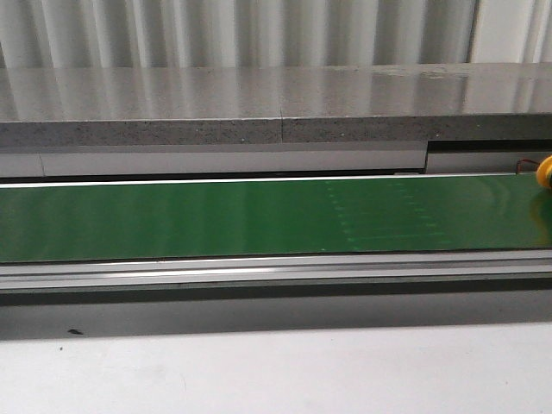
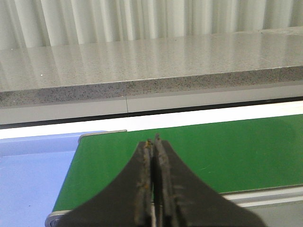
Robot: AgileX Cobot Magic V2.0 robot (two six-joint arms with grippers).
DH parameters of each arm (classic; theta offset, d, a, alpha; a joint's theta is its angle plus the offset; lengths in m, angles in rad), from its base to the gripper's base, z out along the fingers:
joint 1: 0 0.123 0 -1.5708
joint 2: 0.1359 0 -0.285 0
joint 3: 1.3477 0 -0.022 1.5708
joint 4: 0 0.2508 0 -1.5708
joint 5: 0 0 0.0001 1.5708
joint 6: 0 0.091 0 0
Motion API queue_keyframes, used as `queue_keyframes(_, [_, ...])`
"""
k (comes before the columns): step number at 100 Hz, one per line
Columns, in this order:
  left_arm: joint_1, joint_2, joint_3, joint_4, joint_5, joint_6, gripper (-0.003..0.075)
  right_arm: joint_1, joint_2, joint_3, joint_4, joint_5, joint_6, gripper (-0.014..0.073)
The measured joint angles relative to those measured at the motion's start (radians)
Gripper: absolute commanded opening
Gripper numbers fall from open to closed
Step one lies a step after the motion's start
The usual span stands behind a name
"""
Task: Move button from right to left
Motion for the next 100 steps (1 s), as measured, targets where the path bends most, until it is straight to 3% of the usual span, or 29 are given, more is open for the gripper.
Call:
queue_keyframes(7, [0.000,0.000,0.000,0.000,0.000,0.000,-0.0020,0.017,-0.058,0.053,0.000,-0.041,-0.019,0.0344])
queue_keyframes(24, [0.000,0.000,0.000,0.000,0.000,0.000,-0.0020,0.057,-0.199,0.197,-0.010,-0.119,-0.044,0.0011])
queue_keyframes(31, [0.000,0.000,0.000,0.000,0.000,0.000,-0.0020,0.066,-0.249,0.253,-0.025,-0.140,-0.044,-0.0074])
queue_keyframes(100, [0.000,0.000,0.000,0.000,0.000,0.000,-0.0020,0.071,-0.875,0.751,-0.070,-0.389,-0.082,-0.0067])
